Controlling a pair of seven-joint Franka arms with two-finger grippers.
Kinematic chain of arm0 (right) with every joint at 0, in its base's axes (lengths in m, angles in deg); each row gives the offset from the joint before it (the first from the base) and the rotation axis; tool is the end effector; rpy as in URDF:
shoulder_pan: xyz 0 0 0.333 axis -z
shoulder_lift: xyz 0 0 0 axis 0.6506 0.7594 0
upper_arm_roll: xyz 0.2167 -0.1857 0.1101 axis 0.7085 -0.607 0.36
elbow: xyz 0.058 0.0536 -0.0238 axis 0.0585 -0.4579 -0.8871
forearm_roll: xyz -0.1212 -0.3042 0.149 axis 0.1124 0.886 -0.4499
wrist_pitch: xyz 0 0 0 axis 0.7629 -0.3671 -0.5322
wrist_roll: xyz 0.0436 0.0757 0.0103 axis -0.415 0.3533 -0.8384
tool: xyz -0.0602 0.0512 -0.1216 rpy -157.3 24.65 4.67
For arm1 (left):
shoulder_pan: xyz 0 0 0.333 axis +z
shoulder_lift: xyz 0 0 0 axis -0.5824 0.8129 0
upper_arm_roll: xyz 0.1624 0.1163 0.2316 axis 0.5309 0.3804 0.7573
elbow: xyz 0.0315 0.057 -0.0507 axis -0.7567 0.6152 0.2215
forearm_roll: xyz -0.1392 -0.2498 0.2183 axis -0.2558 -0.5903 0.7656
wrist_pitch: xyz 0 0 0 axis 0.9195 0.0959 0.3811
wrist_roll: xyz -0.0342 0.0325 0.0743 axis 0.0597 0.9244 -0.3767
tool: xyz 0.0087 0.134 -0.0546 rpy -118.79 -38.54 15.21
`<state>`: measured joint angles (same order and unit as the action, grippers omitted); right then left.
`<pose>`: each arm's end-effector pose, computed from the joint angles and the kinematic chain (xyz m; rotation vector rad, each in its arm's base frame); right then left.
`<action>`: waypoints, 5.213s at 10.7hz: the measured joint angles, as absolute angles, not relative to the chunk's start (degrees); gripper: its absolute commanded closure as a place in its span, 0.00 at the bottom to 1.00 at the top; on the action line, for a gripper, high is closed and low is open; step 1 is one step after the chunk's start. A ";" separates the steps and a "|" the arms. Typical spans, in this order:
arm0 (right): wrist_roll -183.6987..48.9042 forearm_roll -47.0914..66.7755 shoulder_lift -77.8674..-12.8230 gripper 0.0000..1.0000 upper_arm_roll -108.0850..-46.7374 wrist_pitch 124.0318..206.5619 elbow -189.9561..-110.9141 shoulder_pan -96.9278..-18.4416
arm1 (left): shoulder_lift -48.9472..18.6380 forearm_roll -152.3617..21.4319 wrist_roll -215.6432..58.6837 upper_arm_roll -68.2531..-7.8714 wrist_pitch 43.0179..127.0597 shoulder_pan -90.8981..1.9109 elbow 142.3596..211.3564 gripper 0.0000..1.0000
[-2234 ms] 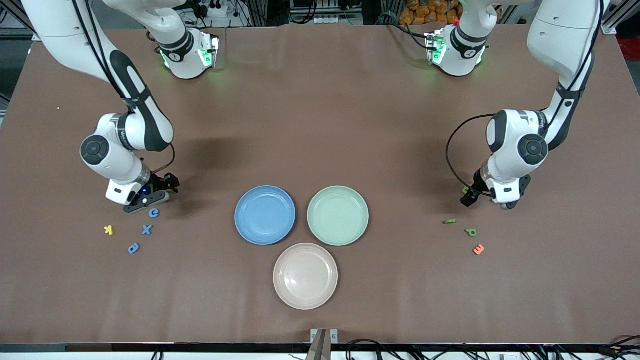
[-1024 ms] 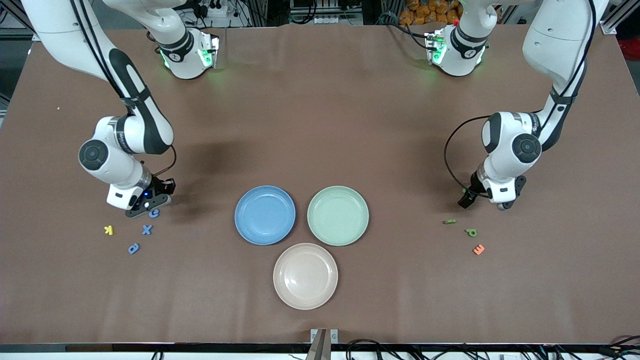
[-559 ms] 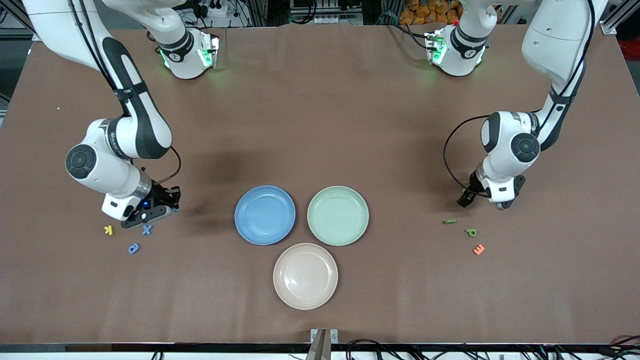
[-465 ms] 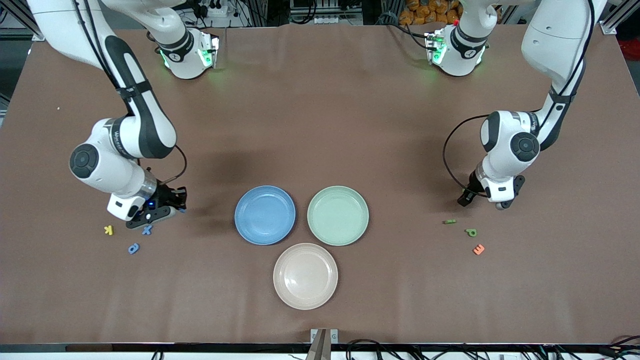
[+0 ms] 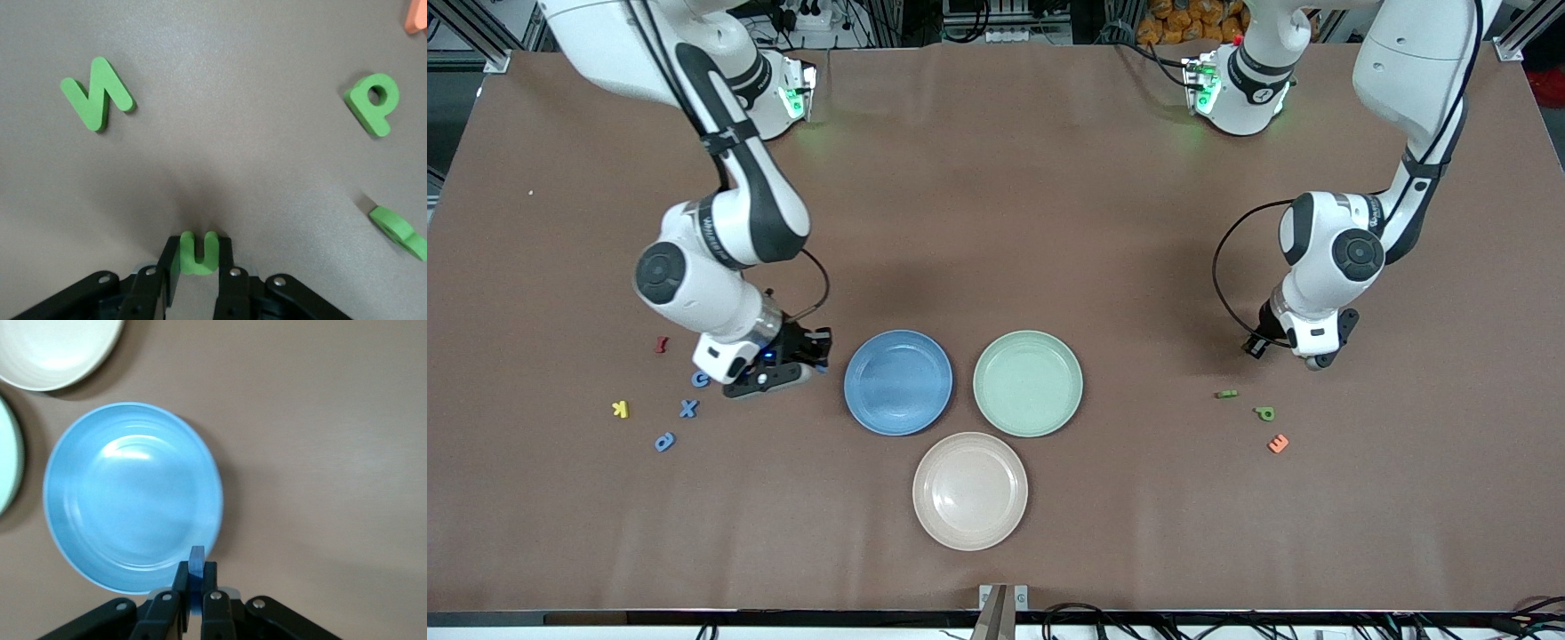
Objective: Sort letters by color into matching plates
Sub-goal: 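Release the blue i on the blue plate while the left gripper carries the u, then place the green u on the green plate while the right gripper reaches the G, then grasp the blue G with the right gripper while the left gripper grasps a green letter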
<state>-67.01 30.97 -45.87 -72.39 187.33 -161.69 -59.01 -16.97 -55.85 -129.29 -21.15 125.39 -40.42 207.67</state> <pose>0.5748 0.1964 0.2664 -2.9272 -0.2928 -0.0780 0.5186 -0.0565 0.1604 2.8090 1.3308 0.0677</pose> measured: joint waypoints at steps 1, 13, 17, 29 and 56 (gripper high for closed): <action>-64.05 30.93 -44.77 1.00 -72.36 187.33 -160.57 -61.06 | -16.98 -55.85 -129.29 -21.15 125.40 -40.43 207.68 1.00; -65.33 31.03 -37.64 0.00 -76.50 184.32 -150.48 -62.18 | -17.09 -55.89 -134.96 -23.69 125.73 -53.31 196.12 1.00; -66.04 31.02 -42.96 0.00 -81.32 173.94 -150.02 -56.83 | -13.34 -55.90 -142.79 -24.39 125.60 -63.64 189.04 1.00; -77.43 34.79 -40.09 0.00 -84.20 187.81 -162.74 -48.84 | -5.15 -55.98 -143.59 -22.58 122.59 -66.32 177.52 0.00; -67.91 31.94 -39.48 0.86 -77.14 189.30 -157.76 -55.24 | -2.56 -55.06 -161.84 -15.34 103.56 -51.19 177.21 0.00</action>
<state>-67.91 31.94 -39.48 -77.14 189.30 -157.76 -55.24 -2.56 -55.06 -161.84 -15.34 103.56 -51.19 177.21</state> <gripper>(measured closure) 0.661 0.000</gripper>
